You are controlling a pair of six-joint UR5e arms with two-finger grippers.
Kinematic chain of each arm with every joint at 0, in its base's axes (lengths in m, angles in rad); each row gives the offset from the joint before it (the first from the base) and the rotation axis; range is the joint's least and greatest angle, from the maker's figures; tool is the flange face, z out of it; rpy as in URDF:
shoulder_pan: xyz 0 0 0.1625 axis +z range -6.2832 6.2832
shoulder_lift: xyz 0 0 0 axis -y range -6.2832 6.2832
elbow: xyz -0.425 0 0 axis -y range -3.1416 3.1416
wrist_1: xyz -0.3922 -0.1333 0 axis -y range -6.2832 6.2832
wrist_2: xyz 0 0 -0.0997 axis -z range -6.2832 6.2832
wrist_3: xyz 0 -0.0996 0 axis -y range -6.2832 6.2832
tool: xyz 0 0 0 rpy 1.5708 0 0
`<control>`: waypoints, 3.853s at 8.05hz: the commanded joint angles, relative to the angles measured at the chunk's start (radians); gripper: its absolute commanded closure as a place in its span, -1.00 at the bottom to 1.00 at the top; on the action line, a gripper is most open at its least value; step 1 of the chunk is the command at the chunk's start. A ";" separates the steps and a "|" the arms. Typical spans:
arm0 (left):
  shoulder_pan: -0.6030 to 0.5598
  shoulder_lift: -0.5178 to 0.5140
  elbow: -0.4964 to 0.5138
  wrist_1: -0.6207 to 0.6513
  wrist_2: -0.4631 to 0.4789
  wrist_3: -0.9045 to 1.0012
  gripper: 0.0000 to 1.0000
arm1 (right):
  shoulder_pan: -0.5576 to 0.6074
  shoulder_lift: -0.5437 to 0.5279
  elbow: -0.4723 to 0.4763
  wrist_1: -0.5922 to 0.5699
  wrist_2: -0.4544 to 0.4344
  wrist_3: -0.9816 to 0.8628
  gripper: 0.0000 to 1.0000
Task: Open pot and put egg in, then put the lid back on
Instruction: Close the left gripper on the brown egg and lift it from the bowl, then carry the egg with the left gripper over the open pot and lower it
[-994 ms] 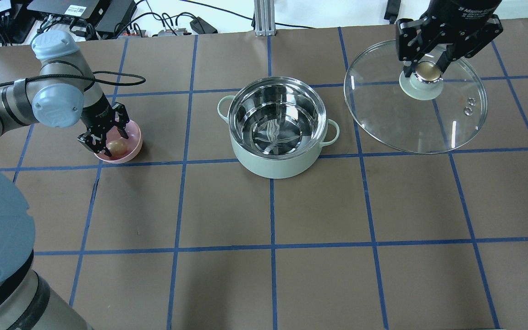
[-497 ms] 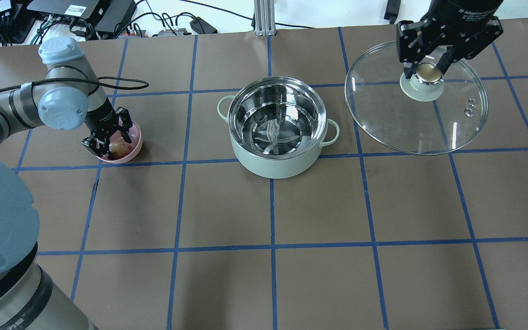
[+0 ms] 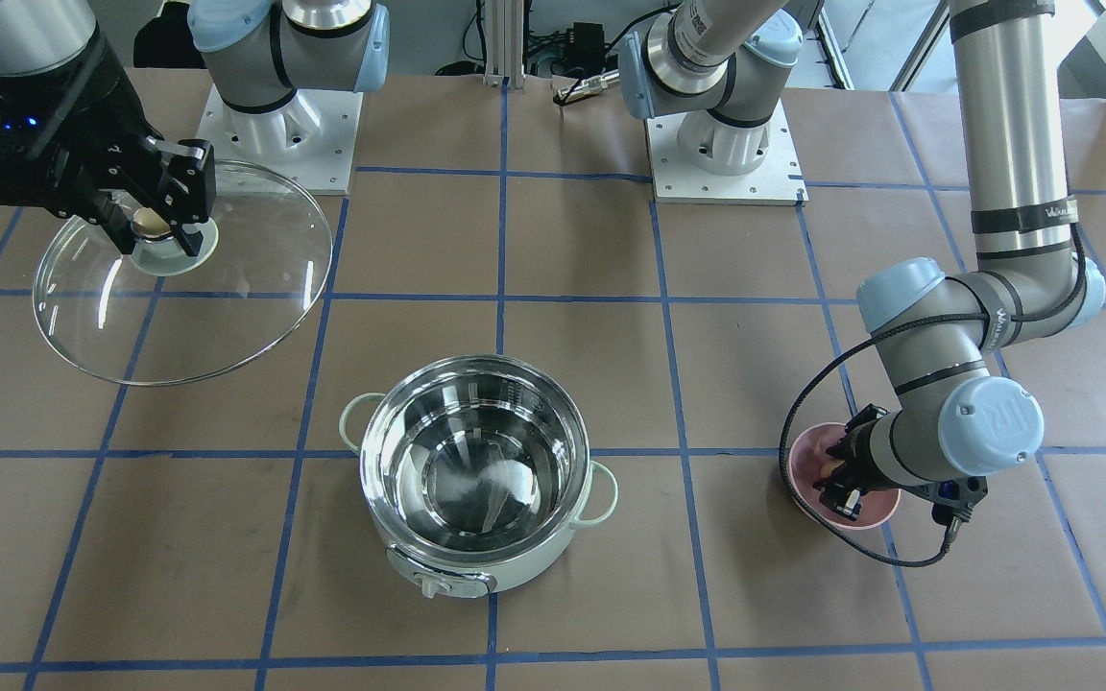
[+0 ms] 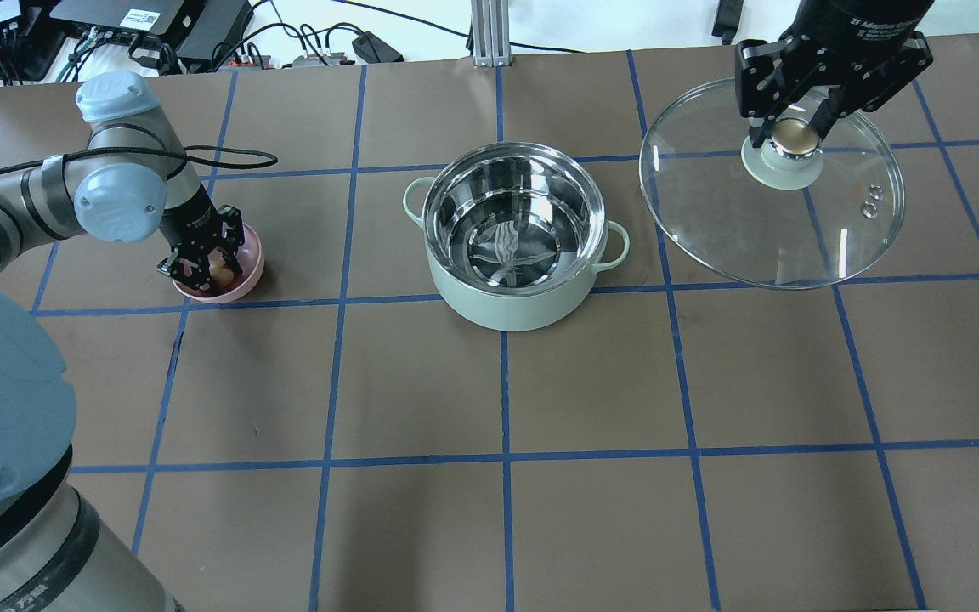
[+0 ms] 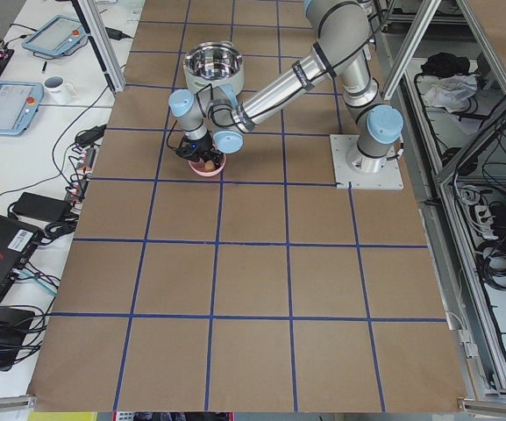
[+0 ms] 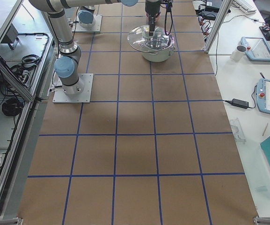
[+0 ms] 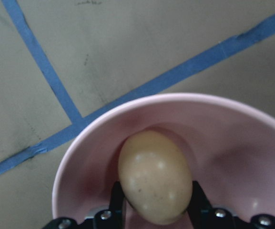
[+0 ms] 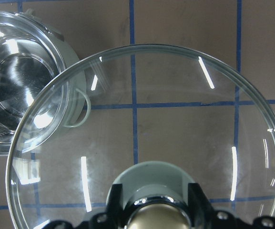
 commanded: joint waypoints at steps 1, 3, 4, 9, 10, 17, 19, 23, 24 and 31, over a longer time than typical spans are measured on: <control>0.000 0.007 0.001 -0.004 0.002 0.001 1.00 | 0.002 0.000 0.000 0.002 -0.003 0.000 0.18; 0.002 0.027 0.007 -0.006 0.005 0.003 1.00 | 0.003 0.001 0.000 0.002 -0.003 0.000 0.18; 0.000 0.051 0.012 -0.009 0.007 0.000 1.00 | 0.003 0.000 0.000 0.002 -0.003 0.000 0.18; -0.096 0.244 0.016 -0.012 -0.013 -0.133 1.00 | 0.005 0.001 0.000 0.003 -0.003 0.000 0.18; -0.171 0.267 0.018 -0.008 -0.006 -0.205 1.00 | 0.005 0.001 0.000 0.002 -0.003 0.000 0.18; -0.578 0.275 0.033 0.113 -0.056 -0.500 1.00 | 0.006 0.001 0.000 0.003 -0.003 0.000 0.18; -0.624 0.237 0.033 0.178 -0.092 -0.513 1.00 | 0.006 0.001 0.000 0.003 -0.003 0.000 0.18; -0.647 0.118 0.032 0.306 -0.098 -0.523 1.00 | 0.006 0.001 0.000 0.003 -0.003 0.000 0.18; -0.649 0.098 0.032 0.312 -0.098 -0.522 1.00 | 0.006 0.001 0.000 0.003 -0.003 0.000 0.18; -0.649 -0.013 0.033 0.391 -0.138 -0.523 1.00 | 0.006 0.001 0.000 0.003 -0.003 0.000 0.18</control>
